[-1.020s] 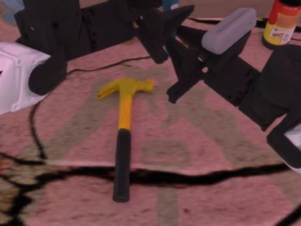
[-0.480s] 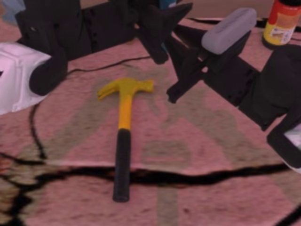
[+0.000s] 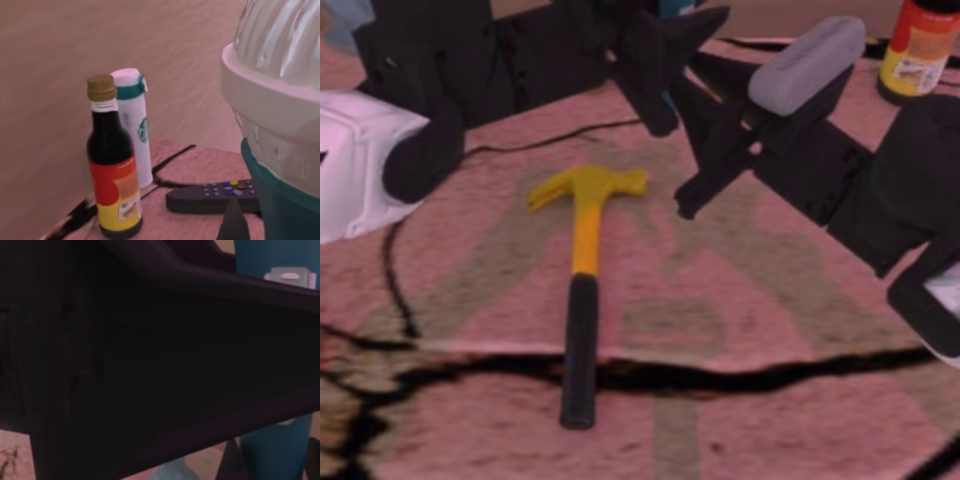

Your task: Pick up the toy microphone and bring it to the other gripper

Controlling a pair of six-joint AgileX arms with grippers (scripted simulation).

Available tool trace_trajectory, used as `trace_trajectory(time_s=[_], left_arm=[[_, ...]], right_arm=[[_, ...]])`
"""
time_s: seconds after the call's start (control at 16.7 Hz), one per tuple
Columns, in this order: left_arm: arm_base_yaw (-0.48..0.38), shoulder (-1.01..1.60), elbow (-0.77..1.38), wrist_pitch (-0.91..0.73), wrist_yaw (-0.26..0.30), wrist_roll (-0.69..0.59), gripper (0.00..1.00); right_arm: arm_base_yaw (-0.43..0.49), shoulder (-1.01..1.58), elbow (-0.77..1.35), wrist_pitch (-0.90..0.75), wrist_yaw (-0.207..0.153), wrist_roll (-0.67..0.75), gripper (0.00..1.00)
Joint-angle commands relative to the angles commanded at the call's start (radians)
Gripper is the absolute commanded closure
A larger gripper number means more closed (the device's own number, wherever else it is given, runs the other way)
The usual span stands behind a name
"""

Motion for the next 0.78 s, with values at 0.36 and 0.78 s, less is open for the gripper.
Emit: trace_trajectory(time_s=[0.36, 0.78], left_arm=[[0.000, 0.000, 0.000, 0.000, 0.000, 0.000, 1.00], [0.000, 0.000, 0.000, 0.000, 0.000, 0.000, 1.00]], right_arm=[[0.000, 0.000, 0.000, 0.000, 0.000, 0.000, 0.17], [0.000, 0.000, 0.000, 0.000, 0.000, 0.000, 0.00]])
